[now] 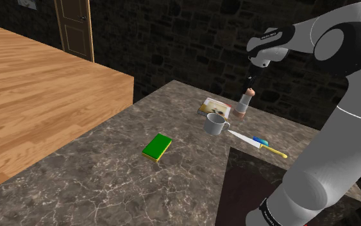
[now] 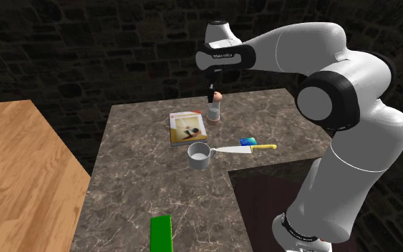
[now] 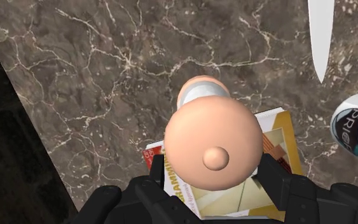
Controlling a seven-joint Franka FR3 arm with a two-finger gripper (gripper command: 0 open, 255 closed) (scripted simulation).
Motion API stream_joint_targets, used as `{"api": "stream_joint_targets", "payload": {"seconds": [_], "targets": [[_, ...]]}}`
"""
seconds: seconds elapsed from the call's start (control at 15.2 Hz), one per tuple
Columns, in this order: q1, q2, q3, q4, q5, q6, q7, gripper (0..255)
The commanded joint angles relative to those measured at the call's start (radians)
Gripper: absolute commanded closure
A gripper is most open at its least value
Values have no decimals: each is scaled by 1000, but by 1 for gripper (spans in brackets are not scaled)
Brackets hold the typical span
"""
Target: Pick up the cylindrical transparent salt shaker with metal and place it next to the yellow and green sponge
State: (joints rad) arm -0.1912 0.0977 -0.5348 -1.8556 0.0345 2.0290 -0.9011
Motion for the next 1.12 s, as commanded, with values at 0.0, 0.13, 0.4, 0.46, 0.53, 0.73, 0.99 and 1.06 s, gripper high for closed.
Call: {"api": "stream_joint_targets", "payload": {"seconds": [0.0,0.13,0.4,0.46,0.53,0.73,0.99,1.06], "targets": [[1,-9,-1,19,-5,-26,3,255],[1,-13,-1,41,-8,-52,4,255],[1,-19,-1,88,-12,-105,6,255],[1,-20,-1,101,-12,-118,6,255],[1,-21,-1,113,-13,-131,6,255],[1,-21,-2,153,-13,-172,6,255],[-1,-18,-3,211,-11,-226,5,255],[-2,-16,-3,226,-11,-240,4,255]]}}
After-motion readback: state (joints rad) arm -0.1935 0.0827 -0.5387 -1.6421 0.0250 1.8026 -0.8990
